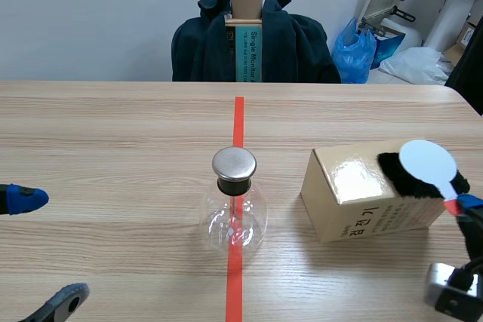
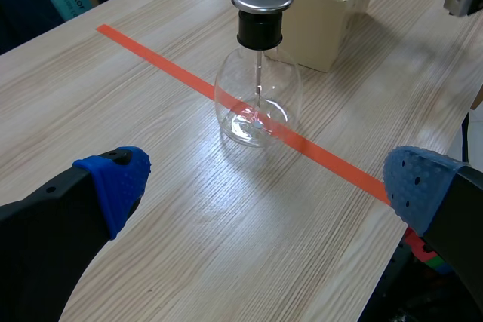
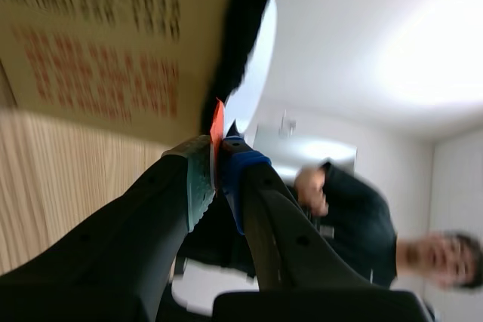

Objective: Do the electroscope experiment.
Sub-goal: 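Rub the plate on the fur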

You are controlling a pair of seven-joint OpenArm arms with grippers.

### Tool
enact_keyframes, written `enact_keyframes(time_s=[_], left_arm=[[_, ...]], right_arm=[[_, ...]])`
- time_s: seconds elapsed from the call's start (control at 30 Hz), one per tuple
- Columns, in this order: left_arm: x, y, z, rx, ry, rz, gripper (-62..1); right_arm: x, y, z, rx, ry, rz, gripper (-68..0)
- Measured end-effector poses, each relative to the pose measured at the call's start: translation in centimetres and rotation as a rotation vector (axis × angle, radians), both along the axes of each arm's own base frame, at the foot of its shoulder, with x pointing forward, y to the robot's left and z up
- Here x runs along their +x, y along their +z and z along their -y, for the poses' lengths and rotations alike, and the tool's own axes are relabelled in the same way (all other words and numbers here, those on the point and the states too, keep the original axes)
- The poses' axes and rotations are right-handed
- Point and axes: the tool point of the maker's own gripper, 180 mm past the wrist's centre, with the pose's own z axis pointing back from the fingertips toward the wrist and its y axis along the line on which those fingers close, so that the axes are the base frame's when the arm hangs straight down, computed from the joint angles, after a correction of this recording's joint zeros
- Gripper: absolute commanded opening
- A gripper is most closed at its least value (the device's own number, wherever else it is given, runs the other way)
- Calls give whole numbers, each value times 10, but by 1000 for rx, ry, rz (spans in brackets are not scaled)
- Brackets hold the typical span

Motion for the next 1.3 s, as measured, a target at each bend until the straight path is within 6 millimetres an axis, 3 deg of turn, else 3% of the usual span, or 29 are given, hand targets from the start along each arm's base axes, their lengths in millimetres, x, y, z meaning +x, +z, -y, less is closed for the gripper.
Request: enact_keyframes(time_s=[0.27,0.8,0.9,1.07,1.3], left_arm=[[0,0,0,0,0,0,14],[0,0,0,0,0,0,14],[0,0,0,1,0,0,14],[0,-1,0,6,0,-5,14],[-1,-4,-1,17,1,-14,14]], right_arm=[[-2,-3,-19,29,40,-1,-669],[-1,-3,-18,26,41,0,-669],[2,5,-11,27,34,15,-669],[12,49,3,33,17,118,-669],[32,157,11,70,-10,397,-669]])
